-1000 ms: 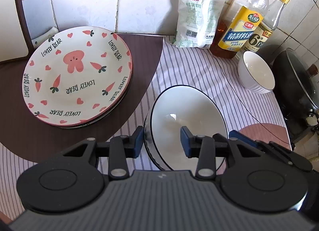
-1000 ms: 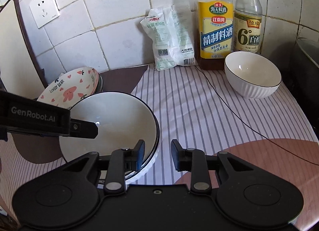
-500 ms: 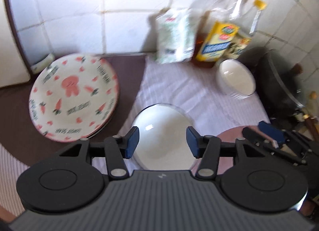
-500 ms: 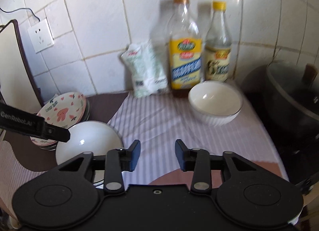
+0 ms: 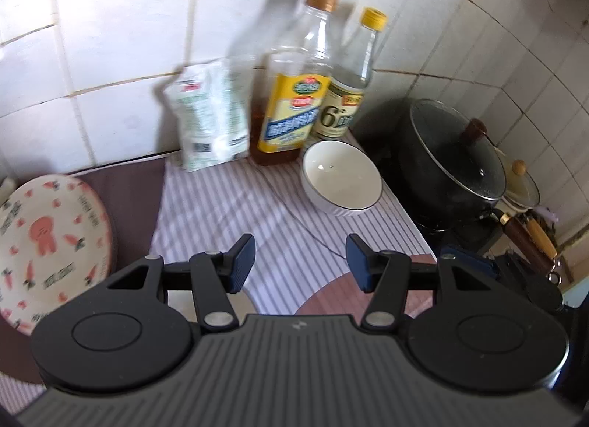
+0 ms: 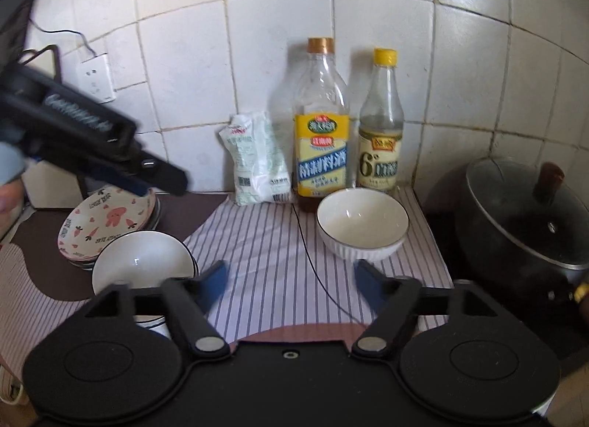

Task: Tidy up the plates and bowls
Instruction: 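Move both grippers to the white bowl beside the bottles, then close both grippers on the bowl rim and carry it toward the stack, then lower the held bowl into the nested white bowls and open both grippers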

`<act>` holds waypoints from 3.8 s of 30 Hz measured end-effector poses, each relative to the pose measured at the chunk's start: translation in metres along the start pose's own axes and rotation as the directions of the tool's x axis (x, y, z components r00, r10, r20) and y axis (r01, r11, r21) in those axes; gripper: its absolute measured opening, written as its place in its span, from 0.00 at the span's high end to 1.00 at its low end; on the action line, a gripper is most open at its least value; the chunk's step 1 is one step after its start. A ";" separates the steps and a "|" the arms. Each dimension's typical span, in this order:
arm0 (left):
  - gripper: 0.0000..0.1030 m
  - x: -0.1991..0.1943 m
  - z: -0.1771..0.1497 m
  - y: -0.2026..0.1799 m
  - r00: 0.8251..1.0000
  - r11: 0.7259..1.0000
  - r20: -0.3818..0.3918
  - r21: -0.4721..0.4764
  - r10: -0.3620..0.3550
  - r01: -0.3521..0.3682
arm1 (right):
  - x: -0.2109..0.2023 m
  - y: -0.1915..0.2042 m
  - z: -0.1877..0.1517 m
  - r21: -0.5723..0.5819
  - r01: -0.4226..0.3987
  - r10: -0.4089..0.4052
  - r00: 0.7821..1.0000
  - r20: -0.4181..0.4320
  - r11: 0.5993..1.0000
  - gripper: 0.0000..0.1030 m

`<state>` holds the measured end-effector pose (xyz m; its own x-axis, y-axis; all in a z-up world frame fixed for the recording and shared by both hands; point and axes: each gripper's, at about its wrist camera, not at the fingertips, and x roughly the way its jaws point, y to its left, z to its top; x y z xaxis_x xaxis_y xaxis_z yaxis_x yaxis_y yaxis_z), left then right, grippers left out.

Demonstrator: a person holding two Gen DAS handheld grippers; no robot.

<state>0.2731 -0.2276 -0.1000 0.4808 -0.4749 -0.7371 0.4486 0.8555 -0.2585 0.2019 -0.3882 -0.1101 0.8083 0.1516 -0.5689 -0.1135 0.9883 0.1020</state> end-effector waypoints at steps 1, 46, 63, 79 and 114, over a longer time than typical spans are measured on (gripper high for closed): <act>0.48 0.007 0.002 -0.004 1.000 1.000 -0.005 0.012 0.003 -0.003 | 0.003 -0.003 -0.001 0.003 0.001 -0.001 1.000 0.011 1.000 0.09; 0.84 0.217 0.044 -0.010 0.980 0.989 -0.200 -0.144 0.012 -0.042 | 0.175 -0.084 -0.016 0.129 -0.025 0.030 0.999 -0.038 0.991 0.06; 0.84 0.143 0.031 -0.024 0.985 0.997 -0.159 -0.020 0.065 -0.069 | 0.126 -0.047 -0.016 0.091 0.011 -0.015 0.999 0.048 0.996 0.06; 0.84 0.026 0.015 -0.036 0.995 0.997 -0.070 0.056 0.066 -0.062 | 0.039 0.010 0.002 0.025 0.019 -0.022 0.989 0.145 1.000 0.06; 0.84 -0.016 -0.073 0.080 0.969 0.963 -0.189 -0.186 0.160 -0.195 | 0.058 0.128 -0.024 -0.047 -0.186 0.179 0.977 -0.115 0.981 0.06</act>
<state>0.2463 -0.1368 -0.1546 0.3950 -0.2845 -0.8735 0.1977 0.9549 -0.2215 0.2209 -0.2522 -0.1495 0.7033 0.3274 -0.6310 -0.2888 0.9427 0.1672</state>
